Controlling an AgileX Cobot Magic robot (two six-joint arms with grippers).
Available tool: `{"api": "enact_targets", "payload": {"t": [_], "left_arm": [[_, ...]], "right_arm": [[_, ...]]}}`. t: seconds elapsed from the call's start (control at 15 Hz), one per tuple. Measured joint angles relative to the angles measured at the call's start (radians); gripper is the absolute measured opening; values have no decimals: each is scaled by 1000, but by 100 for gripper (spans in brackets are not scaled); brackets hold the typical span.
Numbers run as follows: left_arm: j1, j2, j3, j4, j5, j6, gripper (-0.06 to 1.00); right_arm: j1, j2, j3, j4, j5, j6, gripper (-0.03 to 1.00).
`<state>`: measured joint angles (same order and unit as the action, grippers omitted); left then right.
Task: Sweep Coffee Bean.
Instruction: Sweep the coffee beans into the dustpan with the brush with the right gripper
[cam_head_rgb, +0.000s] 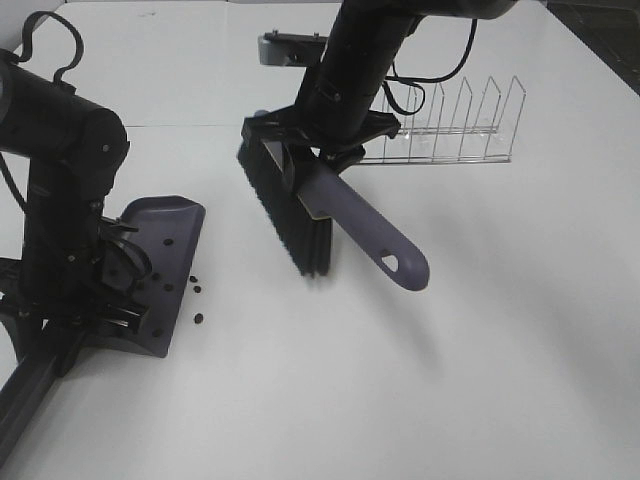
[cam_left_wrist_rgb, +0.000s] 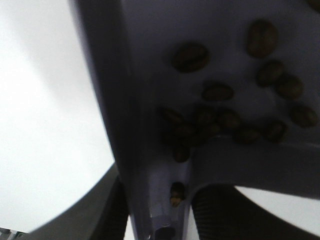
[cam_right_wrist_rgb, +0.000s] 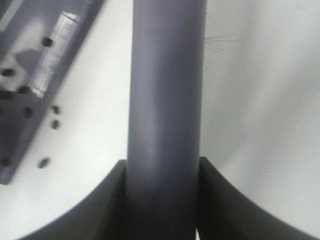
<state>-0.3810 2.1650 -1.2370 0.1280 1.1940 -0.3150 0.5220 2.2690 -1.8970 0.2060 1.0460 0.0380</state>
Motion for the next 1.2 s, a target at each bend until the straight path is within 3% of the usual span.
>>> {"api": "enact_targets", "payload": {"t": [0.2,0.33,0.47,0.8,1.07,1.13,1.2], "left_arm": [[0,0,0,0,0,0,34],[0,1,0,0,0,0,34],[0,1,0,-1,0,0,34],[0,1,0,-7,0,-1,34],[0,1,0,-9,1,-4,34],[0,1,0,-10,1,-4,34],[0,1,0,-11,1,-4,34]], "right_arm": [[93,2,0,-206,33,101,37],[156,27,0,-212,16,120,37],[166,75,-10,-56,-27,110,37],[163,150,-9,353,-140,-68,37],[127,161,-9,500,-158,-161,37],[95,164,-9,575,-140,-221,37],[27,172,-9,754,-86,-337,37]]}}
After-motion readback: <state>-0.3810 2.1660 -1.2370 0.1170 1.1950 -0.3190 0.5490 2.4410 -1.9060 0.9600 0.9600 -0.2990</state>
